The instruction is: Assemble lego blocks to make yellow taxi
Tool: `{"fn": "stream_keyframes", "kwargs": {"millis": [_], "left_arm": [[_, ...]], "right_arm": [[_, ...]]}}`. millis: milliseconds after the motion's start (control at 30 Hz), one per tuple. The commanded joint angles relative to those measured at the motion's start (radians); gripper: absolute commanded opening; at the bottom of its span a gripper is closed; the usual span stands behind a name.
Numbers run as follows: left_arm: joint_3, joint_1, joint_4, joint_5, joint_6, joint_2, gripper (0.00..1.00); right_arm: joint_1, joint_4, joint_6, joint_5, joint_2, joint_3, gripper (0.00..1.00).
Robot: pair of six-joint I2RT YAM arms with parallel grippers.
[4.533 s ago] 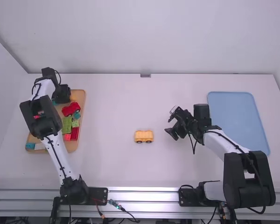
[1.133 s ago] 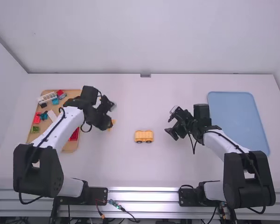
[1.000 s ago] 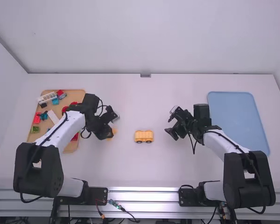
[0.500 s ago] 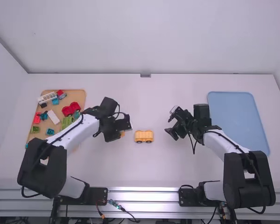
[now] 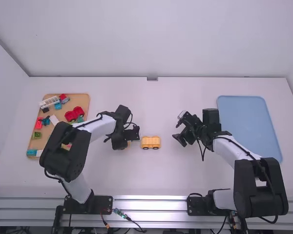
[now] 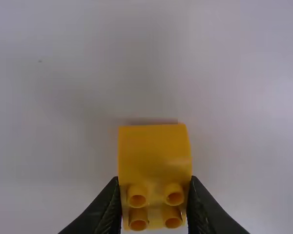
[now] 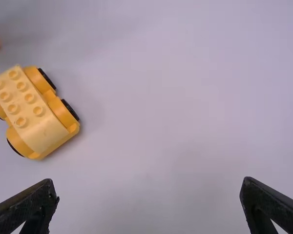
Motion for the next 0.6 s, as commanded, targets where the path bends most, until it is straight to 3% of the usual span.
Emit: {"fn": "stream_keyframes", "kwargs": {"millis": [0,267,567], "left_arm": [[0.037,-0.007,-0.008,-0.006,0.034,0.008,0.02],[0.051,-0.006,-0.024,0.101,0.227,0.009,0.08],[0.05,-0.006,-0.023,0.098,0.222,0.009,0.2]], "right_arm": [[0.0,-0.004,0.005,-0.009,-0.015,0.017,0.99],[0.002,-0.006,0.004,-0.008,-0.015,0.017,0.99],[-0.002,-0.019,0.0,-0.005,-0.015,0.017,0.99]]}}
